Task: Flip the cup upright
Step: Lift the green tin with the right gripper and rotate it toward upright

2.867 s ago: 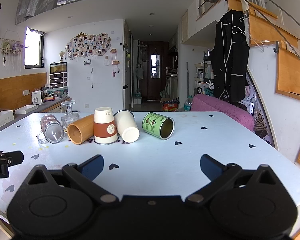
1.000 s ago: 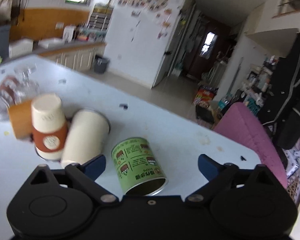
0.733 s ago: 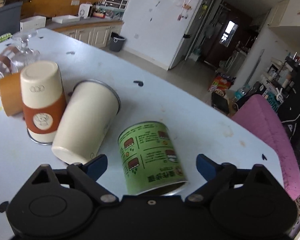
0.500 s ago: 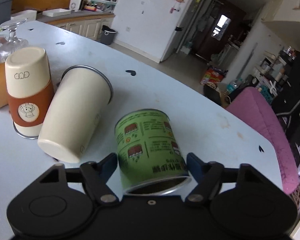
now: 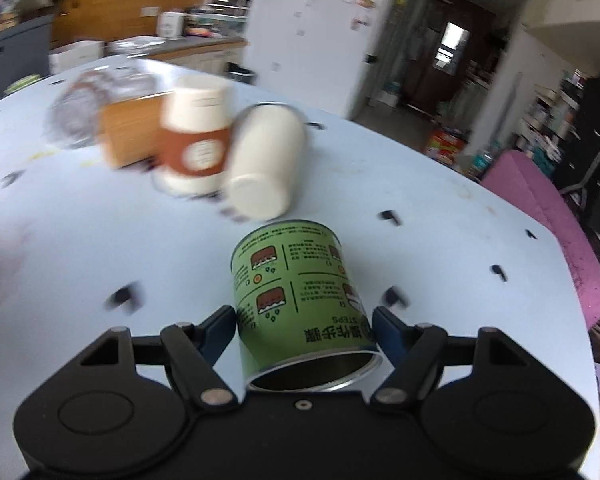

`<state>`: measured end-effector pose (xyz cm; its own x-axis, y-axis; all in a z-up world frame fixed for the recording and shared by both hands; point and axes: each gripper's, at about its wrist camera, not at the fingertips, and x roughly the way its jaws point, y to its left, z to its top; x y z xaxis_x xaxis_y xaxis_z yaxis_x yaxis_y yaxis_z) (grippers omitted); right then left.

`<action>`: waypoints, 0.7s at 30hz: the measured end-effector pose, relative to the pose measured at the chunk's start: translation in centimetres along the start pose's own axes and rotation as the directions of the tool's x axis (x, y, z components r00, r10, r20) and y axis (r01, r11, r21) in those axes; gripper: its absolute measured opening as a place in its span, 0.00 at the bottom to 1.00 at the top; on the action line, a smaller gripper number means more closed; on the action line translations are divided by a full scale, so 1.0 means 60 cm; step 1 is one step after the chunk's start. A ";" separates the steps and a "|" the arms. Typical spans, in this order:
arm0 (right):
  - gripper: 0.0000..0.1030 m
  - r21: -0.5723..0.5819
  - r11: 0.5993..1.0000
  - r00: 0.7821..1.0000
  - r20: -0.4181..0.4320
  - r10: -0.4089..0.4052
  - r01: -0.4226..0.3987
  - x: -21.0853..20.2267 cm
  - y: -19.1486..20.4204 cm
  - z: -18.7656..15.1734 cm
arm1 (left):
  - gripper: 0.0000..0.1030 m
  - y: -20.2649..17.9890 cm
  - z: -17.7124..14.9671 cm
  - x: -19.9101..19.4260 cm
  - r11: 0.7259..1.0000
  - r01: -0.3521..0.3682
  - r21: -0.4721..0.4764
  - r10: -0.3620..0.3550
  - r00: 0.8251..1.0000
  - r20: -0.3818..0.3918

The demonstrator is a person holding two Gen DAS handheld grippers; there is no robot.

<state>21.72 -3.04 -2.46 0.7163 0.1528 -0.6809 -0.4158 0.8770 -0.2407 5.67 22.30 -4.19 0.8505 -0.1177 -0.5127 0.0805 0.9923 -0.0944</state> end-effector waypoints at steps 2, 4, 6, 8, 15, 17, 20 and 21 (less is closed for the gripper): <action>0.74 -0.039 0.999 0.999 0.011 0.033 -0.033 -0.030 0.024 -0.021 | 1.00 -0.006 -0.002 -0.006 1.000 0.009 0.002 -0.009 1.000 0.008; 0.74 -0.075 0.994 0.997 0.021 0.075 -0.074 -0.057 0.044 -0.039 | 1.00 -0.012 -0.002 -0.011 1.000 0.013 0.006 -0.013 1.000 0.018; 0.74 -0.097 0.989 0.993 0.028 0.112 -0.108 -0.081 0.064 -0.055 | 1.00 -0.019 0.004 -0.008 1.000 0.023 0.015 -0.023 0.999 0.031; 0.74 -0.124 0.983 0.989 0.035 0.143 -0.138 -0.105 0.086 -0.067 | 1.00 -0.026 0.016 0.001 0.999 0.035 0.024 -0.035 0.999 0.039; 0.74 -0.223 0.952 0.971 0.064 0.230 -0.211 -0.162 0.146 -0.103 | 1.00 -0.059 0.088 0.063 0.990 0.137 0.041 -0.138 0.990 0.003; 0.74 -0.243 0.946 0.968 0.072 0.239 -0.216 -0.168 0.154 -0.108 | 1.00 -0.072 0.104 0.086 0.986 0.158 0.055 -0.157 0.987 -0.019; 0.74 -0.250 0.941 0.964 0.077 0.254 -0.228 -0.172 0.154 -0.111 | 1.00 -0.088 0.111 0.110 0.985 0.159 0.065 -0.157 0.987 -0.046; 0.74 -0.251 0.941 0.964 0.079 0.254 -0.228 -0.173 0.155 -0.112 | 1.00 -0.093 0.113 0.118 0.984 0.161 0.069 -0.158 0.986 -0.057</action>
<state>6.69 0.46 -2.26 0.6288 0.4061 -0.6631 -0.6951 0.6757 -0.2453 14.76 16.20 -1.51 0.7959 -0.2747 -0.5395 0.2526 0.9605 -0.1165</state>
